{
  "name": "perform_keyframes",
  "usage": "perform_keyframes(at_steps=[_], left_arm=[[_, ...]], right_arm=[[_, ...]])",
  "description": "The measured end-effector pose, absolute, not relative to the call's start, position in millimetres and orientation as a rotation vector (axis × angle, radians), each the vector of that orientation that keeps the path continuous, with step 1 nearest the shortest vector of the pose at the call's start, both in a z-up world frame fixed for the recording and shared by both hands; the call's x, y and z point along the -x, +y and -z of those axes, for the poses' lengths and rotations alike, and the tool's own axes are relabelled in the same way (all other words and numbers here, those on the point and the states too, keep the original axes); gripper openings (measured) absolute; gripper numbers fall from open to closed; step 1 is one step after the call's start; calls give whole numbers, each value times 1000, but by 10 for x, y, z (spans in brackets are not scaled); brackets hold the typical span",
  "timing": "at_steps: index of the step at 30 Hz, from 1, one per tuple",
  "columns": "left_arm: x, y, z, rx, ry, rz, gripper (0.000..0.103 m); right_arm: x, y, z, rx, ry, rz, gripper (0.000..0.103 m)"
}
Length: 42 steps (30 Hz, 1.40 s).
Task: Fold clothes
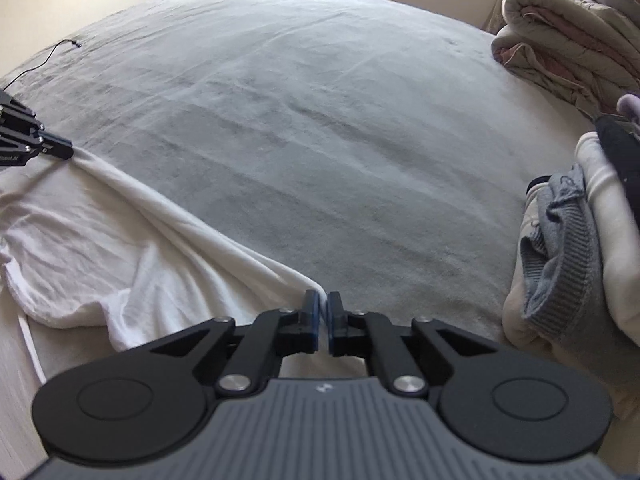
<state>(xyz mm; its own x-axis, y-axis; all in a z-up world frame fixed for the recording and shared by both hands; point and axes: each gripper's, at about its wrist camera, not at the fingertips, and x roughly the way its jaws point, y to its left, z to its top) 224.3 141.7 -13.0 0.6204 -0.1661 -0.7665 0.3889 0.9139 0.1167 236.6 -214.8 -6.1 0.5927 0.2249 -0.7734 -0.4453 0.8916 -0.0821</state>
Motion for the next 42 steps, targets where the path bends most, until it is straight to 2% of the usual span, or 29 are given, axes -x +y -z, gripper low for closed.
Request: perform_keyframes(at_steps=[8,12,15,18,20,21,23,24,36,42], left_arm=[[-2321,1479,134,-196,788,234,0],[-2353,1418,284,-218,801,197,0],[-2341,1347,320,-258,793,177,1],[-2312,1292,263,-282,794,175,3],[-2268,1239,198,-279,787,189,7],[-2241,1205,162,-277,782,198,9],[-2191,1117,91,-275,774,221,20],[-2167,1059,56,-271,770,236,22],[-2028,-105,-113,-230,762,501,28],[-1868,-864,-62,-299,725,641,28]], right_arm=[[-2603,-2061,53,293,736,-286,4],[-2693,-1946,250,325,753,-264,5],[-2719,-1945,314,312,755,-254,9],[-2709,-2044,239,238,766,-242,18],[-2644,-2145,178,195,765,-229,32],[-2594,-2202,153,179,761,-225,32],[-2479,-2352,109,139,757,-222,32],[-2421,-2435,87,118,759,-221,32],[-1881,-3557,-19,-53,759,-81,32],[-1829,-4019,76,-175,760,-34,32]])
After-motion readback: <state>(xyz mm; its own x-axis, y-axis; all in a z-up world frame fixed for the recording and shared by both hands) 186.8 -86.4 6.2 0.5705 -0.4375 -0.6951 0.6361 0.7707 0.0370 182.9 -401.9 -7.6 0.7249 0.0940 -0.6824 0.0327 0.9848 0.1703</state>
